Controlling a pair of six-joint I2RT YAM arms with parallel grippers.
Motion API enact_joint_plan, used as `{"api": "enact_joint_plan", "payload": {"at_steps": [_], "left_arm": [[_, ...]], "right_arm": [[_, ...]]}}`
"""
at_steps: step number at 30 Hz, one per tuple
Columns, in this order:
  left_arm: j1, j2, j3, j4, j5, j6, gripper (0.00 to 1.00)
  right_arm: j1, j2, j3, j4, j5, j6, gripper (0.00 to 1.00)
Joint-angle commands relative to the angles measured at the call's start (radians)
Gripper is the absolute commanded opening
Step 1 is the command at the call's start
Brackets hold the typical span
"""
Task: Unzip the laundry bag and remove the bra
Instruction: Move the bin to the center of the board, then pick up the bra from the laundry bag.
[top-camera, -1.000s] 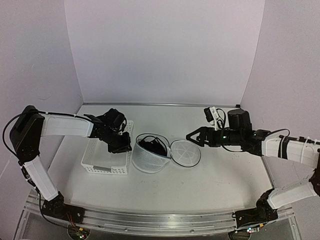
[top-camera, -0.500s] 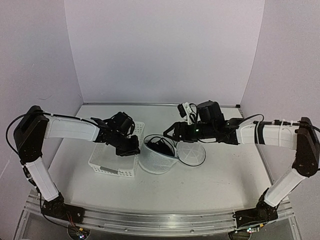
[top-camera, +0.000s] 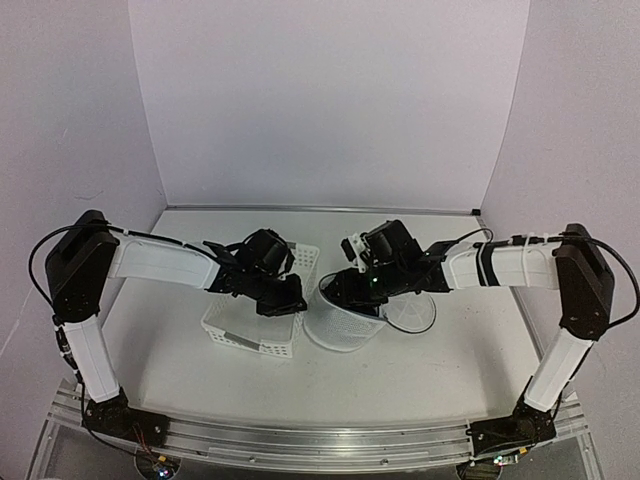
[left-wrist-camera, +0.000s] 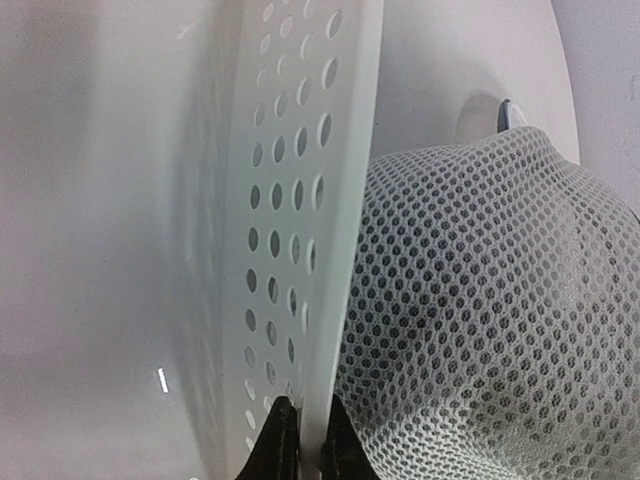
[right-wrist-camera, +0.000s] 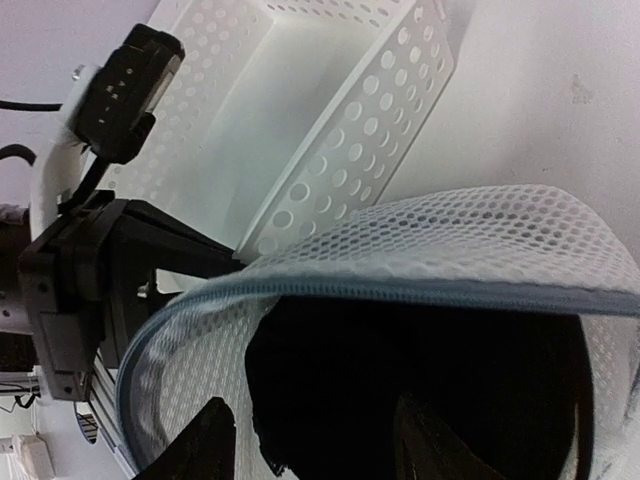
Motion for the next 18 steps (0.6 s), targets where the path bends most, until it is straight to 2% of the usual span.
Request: {"api": "enact_joint_plan", "payload": {"at_steps": [1,7,9,14,18], "left_arm": [[-0.023,0.031,0.037,0.096,0.048,-0.034,0.04],[-0.023,0.016,0.031,0.098,0.035,-0.027,0.16],[-0.023,0.015,0.034,0.098,0.039,-0.023,0.21],[-0.023,-0.001,0.038,0.098,0.041,-0.01,0.29],[-0.023,-0.008,0.04,0.099,0.047,-0.008,0.33]], "right_arm": [[0.014,0.028,0.063,-0.029,0.04,0.001,0.55],[0.024,0.059,0.066,-0.06,0.083,0.012,0.57],[0.024,0.07,0.067,-0.07,0.098,0.011,0.54],[0.026,0.08,0.069,-0.073,0.114,0.011,0.36],[0.026,0.081,0.073,-0.073,0.115,0.009,0.13]]}}
